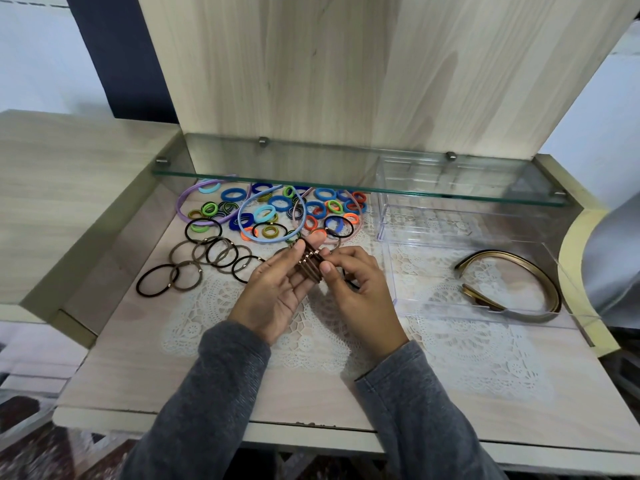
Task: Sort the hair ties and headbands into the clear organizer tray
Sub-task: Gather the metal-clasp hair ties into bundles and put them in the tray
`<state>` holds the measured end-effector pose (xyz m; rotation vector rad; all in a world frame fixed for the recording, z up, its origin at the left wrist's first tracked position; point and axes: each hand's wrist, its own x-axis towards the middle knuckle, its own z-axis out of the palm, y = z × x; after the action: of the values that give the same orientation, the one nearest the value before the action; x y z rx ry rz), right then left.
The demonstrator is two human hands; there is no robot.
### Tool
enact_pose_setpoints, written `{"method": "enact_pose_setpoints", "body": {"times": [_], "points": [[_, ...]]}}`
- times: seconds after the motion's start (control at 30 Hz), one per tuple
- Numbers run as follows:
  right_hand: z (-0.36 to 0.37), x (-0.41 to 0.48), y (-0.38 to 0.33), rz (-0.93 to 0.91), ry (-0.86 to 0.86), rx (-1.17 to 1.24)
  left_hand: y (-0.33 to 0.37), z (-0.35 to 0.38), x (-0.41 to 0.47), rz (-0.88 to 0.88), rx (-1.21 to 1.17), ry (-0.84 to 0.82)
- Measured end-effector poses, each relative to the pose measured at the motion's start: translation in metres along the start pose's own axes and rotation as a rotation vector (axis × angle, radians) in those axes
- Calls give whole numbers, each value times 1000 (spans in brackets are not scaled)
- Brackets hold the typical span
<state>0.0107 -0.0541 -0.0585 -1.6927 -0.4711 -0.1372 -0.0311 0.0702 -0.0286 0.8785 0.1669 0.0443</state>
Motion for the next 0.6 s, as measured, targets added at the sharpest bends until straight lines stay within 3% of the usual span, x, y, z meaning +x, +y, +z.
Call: {"method": "enact_pose_setpoints", "body": {"times": [0.3,0.6], "points": [[0,-3,-9,37,-44,-30,6,6,-3,-94,-113,64],[2,-7,-11,5,-133,-155,6,0,-4,-79,-115,59]]}}
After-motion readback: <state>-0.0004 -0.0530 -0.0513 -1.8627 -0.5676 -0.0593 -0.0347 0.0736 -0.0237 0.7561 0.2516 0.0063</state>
